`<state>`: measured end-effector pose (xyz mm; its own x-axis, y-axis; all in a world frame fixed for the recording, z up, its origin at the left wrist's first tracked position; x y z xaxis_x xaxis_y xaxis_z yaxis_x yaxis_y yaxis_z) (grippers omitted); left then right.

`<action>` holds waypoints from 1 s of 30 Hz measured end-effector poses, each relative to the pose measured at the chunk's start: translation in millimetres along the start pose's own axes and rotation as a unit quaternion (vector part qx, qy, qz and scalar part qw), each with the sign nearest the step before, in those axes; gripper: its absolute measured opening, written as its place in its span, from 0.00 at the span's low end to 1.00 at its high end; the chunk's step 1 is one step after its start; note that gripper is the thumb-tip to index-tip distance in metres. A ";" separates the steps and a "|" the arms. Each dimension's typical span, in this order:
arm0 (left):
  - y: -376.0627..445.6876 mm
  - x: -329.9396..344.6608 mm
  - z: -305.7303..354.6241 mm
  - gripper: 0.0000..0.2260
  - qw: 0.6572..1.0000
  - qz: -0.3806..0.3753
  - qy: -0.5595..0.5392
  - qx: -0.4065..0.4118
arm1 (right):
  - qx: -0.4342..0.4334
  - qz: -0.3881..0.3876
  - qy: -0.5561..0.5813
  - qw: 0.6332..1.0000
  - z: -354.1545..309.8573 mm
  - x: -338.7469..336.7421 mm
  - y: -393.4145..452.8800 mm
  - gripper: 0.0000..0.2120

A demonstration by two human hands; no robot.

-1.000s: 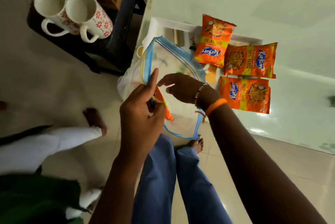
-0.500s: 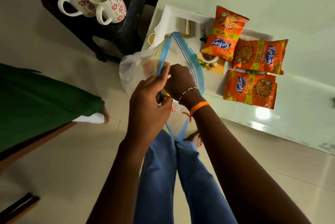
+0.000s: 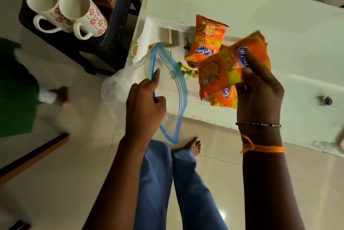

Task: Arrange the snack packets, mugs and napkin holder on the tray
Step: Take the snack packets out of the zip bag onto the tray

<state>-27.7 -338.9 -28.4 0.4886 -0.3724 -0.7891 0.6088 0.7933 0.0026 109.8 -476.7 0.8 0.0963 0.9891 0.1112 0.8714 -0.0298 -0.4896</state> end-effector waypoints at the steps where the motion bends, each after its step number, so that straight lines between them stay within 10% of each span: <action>1: 0.2 0.2 -0.9 0.28 1.000 0.000 -0.002 -0.003 | 0.018 0.025 0.039 0.999 6.3 -1.3 2.2 0.18; 7: -2.0 4.3 -3.4 0.28 1.000 -0.012 0.002 0.005 | 0.080 0.125 0.096 0.984 60.0 17.6 2.4 0.21; 14: -1.3 3.6 -1.9 0.27 1.000 -0.028 -0.010 0.007 | 0.204 -0.055 -0.233 0.949 128.8 -1.9 -26.9 0.19; 17: 0.5 3.4 -3.7 0.27 0.999 -0.033 -0.011 0.011 | 0.094 -0.046 -0.329 0.939 123.6 -8.7 -27.9 0.13; 21: 0.4 3.2 -6.4 0.28 0.999 -0.039 -0.020 0.021 | -0.187 -0.067 -0.540 0.818 116.5 -3.0 7.4 0.17; 27: -3.8 4.2 -10.1 0.27 0.998 -0.041 -0.033 0.017 | -0.201 -0.175 -0.694 0.669 141.9 13.6 48.4 0.28; 30: -4.2 5.0 -9.0 0.27 0.998 -0.046 -0.051 0.015 | -0.260 -0.163 -0.654 0.691 143.8 3.7 39.0 0.29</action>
<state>-33.4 -339.8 -38.0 0.4894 -0.4912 -0.7206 0.6714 0.7395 -0.0480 74.9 -453.5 -142.2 -0.3667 0.2290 -0.9017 0.8324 0.5137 -0.2081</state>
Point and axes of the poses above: each hand's wrist, its own y-axis towards the middle knuckle, its own x-axis out of the palm, z = x × y, the point moved 1 cm from there along y, towards the middle knuckle, and after that the axes turned 12 degrees about z, right-handed, at the moved point
